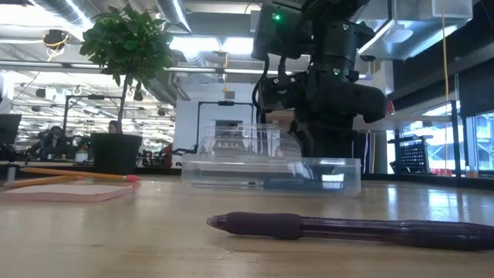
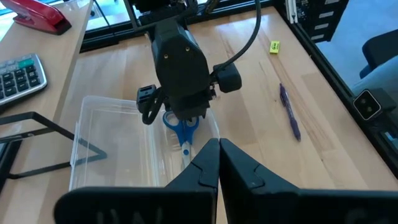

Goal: Pack school essentials
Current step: Put the yellow crayon box into the transparent supply box

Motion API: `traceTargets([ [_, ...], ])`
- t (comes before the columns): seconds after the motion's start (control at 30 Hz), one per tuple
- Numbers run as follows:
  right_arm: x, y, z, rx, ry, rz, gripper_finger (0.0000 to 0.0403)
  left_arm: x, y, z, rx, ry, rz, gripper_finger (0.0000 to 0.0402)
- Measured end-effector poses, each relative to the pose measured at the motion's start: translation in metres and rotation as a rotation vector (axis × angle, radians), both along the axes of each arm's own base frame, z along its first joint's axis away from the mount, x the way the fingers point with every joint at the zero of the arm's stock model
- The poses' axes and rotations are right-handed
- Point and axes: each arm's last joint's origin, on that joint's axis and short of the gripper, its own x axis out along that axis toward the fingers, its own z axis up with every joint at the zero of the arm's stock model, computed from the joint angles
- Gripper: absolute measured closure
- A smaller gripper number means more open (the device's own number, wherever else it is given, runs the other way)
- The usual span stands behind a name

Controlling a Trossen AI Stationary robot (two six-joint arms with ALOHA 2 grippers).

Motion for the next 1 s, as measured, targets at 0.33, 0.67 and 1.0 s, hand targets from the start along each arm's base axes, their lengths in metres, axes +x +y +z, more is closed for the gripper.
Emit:
traceTargets([
  [0.33,0.004,-0.001,0.017,-0.004,0.031,-0.004,0.0270,0.000,0.000,0.001,0.003,-0.007,-0.005,0.0401],
  [0.67,0.008,0.004,0.043,-0.012,0.041,0.033,0.0270,-0.005,-0.004,0.005,-0.069,-0.022,0.045,0.0401],
  [1.0,-0.018,-0.002,0.124,-0.105,-0.209,-0.008,0.0270,-0.028,-0.012,0.039,-0.183,0.063,0.068,0.0401],
])
